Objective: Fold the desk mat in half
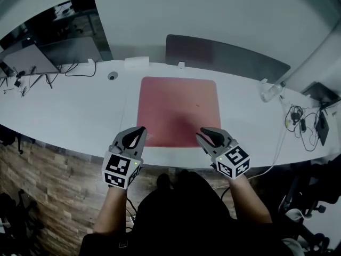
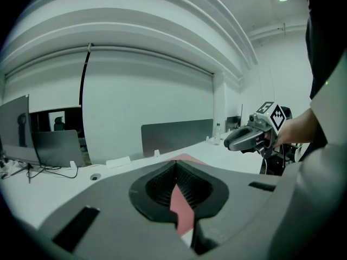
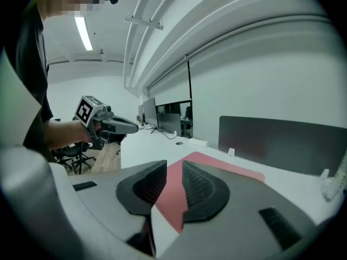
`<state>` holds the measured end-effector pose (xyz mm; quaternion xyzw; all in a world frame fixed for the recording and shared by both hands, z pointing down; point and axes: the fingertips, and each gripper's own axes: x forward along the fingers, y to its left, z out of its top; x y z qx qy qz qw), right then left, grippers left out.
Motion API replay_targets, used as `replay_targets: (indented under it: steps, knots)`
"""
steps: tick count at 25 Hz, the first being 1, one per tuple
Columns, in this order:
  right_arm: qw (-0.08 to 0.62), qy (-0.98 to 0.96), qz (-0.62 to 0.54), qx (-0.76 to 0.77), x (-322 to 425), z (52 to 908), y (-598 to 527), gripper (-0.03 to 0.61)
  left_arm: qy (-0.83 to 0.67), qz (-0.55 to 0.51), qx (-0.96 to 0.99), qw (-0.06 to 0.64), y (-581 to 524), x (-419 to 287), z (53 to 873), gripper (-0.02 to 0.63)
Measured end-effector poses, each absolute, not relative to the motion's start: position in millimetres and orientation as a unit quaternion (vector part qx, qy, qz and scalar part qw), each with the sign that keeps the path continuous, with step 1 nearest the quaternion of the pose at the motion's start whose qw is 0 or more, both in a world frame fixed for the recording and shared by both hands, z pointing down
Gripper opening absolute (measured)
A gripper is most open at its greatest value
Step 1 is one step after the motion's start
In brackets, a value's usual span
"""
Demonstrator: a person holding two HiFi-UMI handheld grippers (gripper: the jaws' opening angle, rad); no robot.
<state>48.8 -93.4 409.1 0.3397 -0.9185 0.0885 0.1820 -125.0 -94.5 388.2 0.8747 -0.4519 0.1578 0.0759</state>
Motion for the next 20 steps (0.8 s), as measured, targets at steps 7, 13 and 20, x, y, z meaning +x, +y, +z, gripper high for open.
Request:
replay_targets:
  steps: [7,13,20]
  knots:
    - [0.234,-0.907,0.095,0.338,46.9,441.7,-95.1,0.120,-0.414,0.144,0.890,0.124,-105.1,-118.0,424.0,0.003]
    - [0.259,-0.901,0.113,0.330,57.0,487.8,-102.8,0.135,-0.405,0.177,0.885,0.146,-115.4,-106.2,468.7,0.005]
    - [0.267,-0.898,0.155,0.312,64.0,547.3,-106.1,0.156,-0.370,0.230,0.885,0.163,-113.7,-85.6,524.4,0.011]
